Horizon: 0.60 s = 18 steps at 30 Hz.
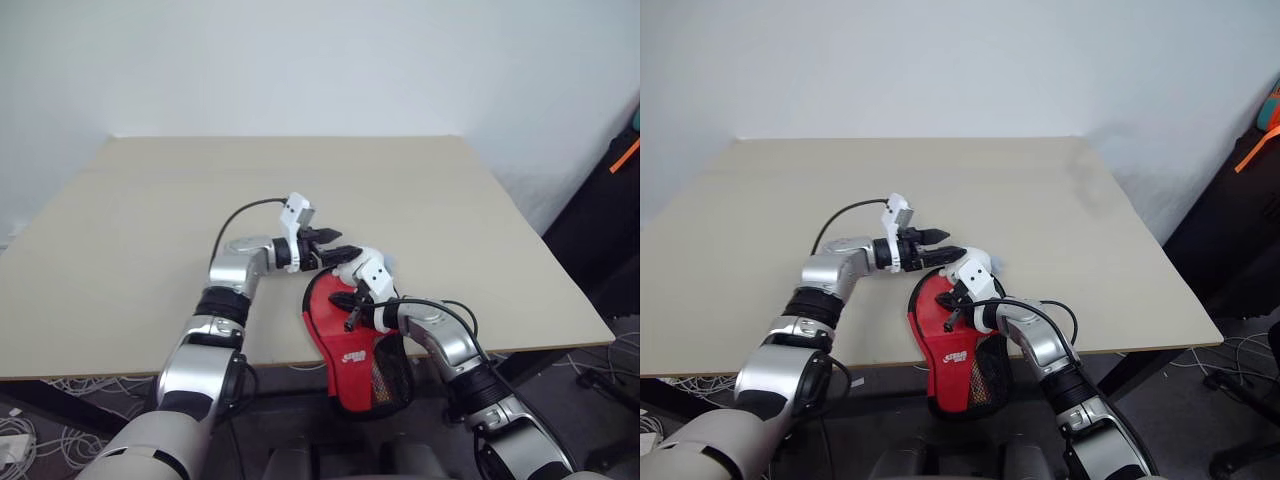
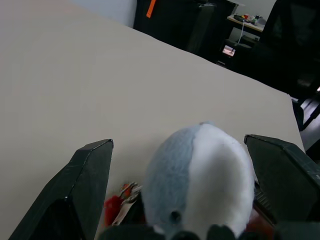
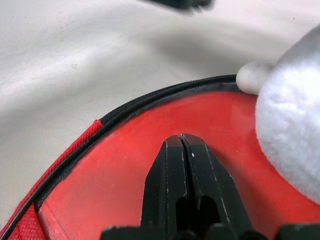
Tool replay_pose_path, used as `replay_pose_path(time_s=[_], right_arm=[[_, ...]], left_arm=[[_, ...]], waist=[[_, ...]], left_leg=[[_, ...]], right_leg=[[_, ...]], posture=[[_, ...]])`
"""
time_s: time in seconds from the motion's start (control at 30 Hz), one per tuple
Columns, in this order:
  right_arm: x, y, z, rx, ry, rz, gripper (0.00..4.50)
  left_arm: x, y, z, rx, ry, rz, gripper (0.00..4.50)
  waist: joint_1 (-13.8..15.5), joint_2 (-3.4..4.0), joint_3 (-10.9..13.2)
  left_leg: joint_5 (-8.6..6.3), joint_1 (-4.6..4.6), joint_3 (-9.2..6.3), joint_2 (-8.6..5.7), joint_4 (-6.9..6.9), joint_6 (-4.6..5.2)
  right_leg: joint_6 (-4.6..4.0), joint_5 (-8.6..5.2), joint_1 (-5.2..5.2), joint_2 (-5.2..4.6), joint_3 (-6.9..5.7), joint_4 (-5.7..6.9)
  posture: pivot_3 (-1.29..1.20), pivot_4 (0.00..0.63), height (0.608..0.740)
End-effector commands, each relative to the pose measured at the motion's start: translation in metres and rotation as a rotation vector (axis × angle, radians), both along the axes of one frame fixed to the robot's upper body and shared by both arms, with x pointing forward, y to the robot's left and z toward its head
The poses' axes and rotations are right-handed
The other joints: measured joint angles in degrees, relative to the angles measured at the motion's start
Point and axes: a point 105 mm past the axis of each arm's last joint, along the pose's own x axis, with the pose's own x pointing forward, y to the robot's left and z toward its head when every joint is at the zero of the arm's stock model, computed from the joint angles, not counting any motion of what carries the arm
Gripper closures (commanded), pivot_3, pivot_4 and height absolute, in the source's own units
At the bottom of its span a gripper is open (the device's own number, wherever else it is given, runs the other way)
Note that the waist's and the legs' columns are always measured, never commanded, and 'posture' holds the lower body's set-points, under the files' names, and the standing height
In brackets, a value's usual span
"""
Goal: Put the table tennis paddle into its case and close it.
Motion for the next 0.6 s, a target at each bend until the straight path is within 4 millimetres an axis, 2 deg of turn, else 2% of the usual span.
replay_pose_path(time_s=[0.03, 0.17, 0.27, 0.3, 0.37, 0.47, 0.6], right_arm=[[-0.004, -0.004, -0.019, -0.043, 0.068, -0.007, 4.5], [-0.007, -0.007, -0.021, -0.046, 0.081, -0.003, 4.5], [-0.011, -0.013, -0.02, -0.06, 0.086, 0.009, 4.5], [-0.013, -0.015, -0.019, -0.061, 0.084, 0.012, 4.5], [-0.014, -0.021, -0.014, -0.066, 0.074, 0.014, 4.5], [-0.014, -0.042, -0.004, -0.099, 0.048, 0.006, 4.5], [-0.009, -0.067, 0.015, -0.114, 0.02, -0.036, 4.5]], left_arm=[[0.0, 0.01, 0.049, -0.062, -0.11, -0.023, 0.03], [-0.006, 0.036, 0.091, -0.142, -0.157, 0.0, 0.03], [-0.008, 0.057, 0.097, -0.124, -0.174, 0.041, 0.03], [-0.008, 0.061, 0.096, -0.113, -0.176, 0.054, 0.2], [-0.008, 0.071, 0.091, -0.102, -0.159, 0.083, 0.58], [-0.015, 0.079, 0.071, -0.04, -0.125, 0.1, 1.64], [-0.03, 0.069, 0.049, -0.009, -0.101, 0.07, 3.09]], waist=[[0.0, 0.0, 0.0], [0.0, 0.01, 0.0], [0.0, 0.03, 0.0], [0.2, 0.03, 0.0], [0.5, 0.02, 0.0], [0.4, 0.03, 0.0], [0.5, 0.03, 0.0]], left_leg=[[0.0, 0.0, 0.0, 0.0, 0.0, 0.0], [0.0, 0.0, 0.0, 0.02, 0.0, 0.0], [0.0, 0.0, 0.0, 0.02, -0.01, 0.0], [-0.01, 0.01, -0.01, 0.02, -0.01, -0.01], [-0.01, 0.0, -0.02, -0.01, 0.01, 0.0], [-0.01, -0.01, 0.01, -0.07, 0.02, 0.01], [-0.01, -0.02, 0.05, -0.04, 0.0, 0.0]], right_leg=[[0.0, 0.0, 0.0, 0.0, 0.0, 0.0], [0.0, 0.0, -0.02, 0.0, 0.0, 0.02], [0.0, 0.0, -0.01, 0.0, 0.01, 0.01], [0.0, 0.0, 0.02, 0.0, 0.0, 0.0], [0.01, -0.01, 0.06, -0.02, -0.01, -0.03], [0.0, -0.01, 0.07, -0.11, -0.02, -0.04], [-0.02, 0.0, 0.0, -0.11, -0.02, -0.02]], posture=[[0.0, 0.0, 0.74], [0.0, 0.0, 0.74], [0.0, 0.0, 0.74], [0.0, 0.0, 0.74], [0.0, 0.0, 0.74], [0.0, 0.0, 0.74], [0.0, 0.0, 0.74]])
